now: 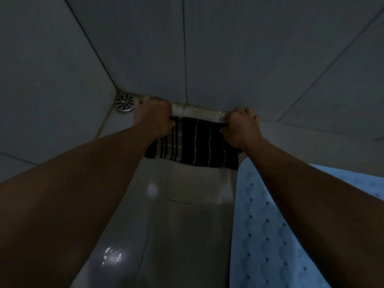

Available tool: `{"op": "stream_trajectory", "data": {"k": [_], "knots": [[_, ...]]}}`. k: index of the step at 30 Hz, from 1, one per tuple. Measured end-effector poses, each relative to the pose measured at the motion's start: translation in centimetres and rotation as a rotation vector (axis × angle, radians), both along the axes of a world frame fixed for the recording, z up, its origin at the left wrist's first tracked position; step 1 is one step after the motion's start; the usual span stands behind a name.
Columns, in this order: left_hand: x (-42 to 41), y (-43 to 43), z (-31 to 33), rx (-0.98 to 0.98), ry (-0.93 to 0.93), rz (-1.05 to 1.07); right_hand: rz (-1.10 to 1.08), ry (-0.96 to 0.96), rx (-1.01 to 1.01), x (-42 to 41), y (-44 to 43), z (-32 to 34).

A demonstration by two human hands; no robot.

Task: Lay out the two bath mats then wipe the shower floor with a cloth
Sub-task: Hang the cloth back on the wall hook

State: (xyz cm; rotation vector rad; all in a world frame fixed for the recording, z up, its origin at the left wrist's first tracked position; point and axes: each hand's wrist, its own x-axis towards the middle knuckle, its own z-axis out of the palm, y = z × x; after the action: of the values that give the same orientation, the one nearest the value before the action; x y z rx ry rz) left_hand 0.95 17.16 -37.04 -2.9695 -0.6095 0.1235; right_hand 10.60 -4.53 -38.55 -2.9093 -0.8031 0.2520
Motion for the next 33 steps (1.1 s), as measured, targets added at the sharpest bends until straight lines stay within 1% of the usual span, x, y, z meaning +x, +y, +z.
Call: {"op": "stream_trajectory", "data": {"k": [3, 6, 13, 17, 22, 27, 29, 33], "knots": [[-0.4, 0.3, 2.9, -0.141, -0.060, 0.087, -0.023, 0.015, 0.122, 0.1, -0.3, 2.9], [-1.3, 0.6, 6.6, -0.251, -0.073, 0.129, -0.021, 0.048, 0.163, 0.1, -0.3, 7.0], [-3.6, -0.3, 18.2, -0.282, -0.291, 0.157, 0.015, -0.050, 0.257, -1.1, -0.6, 19.8], [-4.6, -1.2, 26.2, -0.303, -0.400, 0.133, 0.003, -0.113, 0.296, -2.8, -2.1, 28.0], [-6.8, -3.3, 34.6, -0.266, -0.520, 0.079, 0.008, -0.125, 0.318, -4.9, -4.9, 37.1], [-9.0, -5.8, 40.4, -0.283, -0.574, 0.045, -0.010, -0.174, 0.343, -7.2, -7.9, 43.4], [-9.4, -6.8, 42.4, -0.293, -0.599, 0.037, -0.024, -0.175, 0.371, -8.1, -9.1, 45.2], [-9.0, -8.9, 45.7, -0.340, -0.649, 0.010, -0.048, -0.179, 0.357, -8.8, -11.6, 48.6]]}}
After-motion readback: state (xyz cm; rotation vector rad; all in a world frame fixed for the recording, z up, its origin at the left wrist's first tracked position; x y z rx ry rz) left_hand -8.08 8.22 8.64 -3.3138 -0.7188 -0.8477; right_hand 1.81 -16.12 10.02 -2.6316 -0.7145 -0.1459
